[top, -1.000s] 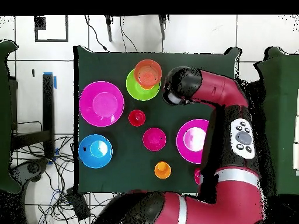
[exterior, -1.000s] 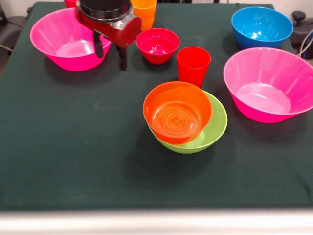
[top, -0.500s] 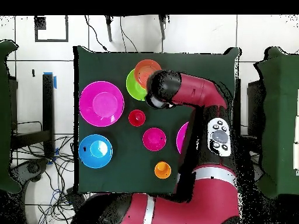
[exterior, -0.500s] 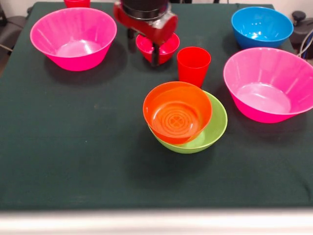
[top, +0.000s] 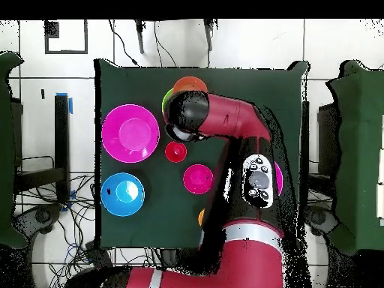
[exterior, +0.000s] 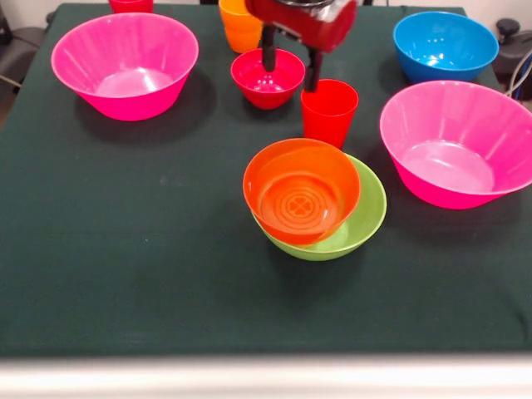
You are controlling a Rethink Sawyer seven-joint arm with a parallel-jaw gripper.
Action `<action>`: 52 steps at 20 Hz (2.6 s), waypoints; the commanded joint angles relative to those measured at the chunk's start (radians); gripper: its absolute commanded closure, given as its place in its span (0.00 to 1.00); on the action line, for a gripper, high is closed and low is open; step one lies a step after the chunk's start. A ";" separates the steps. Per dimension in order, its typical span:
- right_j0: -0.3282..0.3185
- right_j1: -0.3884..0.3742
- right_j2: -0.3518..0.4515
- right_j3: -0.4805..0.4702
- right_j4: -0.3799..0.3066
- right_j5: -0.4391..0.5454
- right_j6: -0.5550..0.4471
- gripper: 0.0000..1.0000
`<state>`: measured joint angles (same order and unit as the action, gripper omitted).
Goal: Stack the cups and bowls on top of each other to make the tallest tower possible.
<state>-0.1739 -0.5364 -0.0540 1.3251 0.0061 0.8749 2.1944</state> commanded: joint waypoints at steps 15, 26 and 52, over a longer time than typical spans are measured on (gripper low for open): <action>-0.090 0.050 0.122 0.222 -0.022 -0.287 -0.013 0.00; -0.060 0.041 0.151 0.284 0.001 -0.337 0.035 0.00; 0.073 0.136 0.054 0.239 0.041 -0.430 0.159 0.00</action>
<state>-0.1215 -0.4963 -0.0414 1.5542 0.0258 0.5224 2.1944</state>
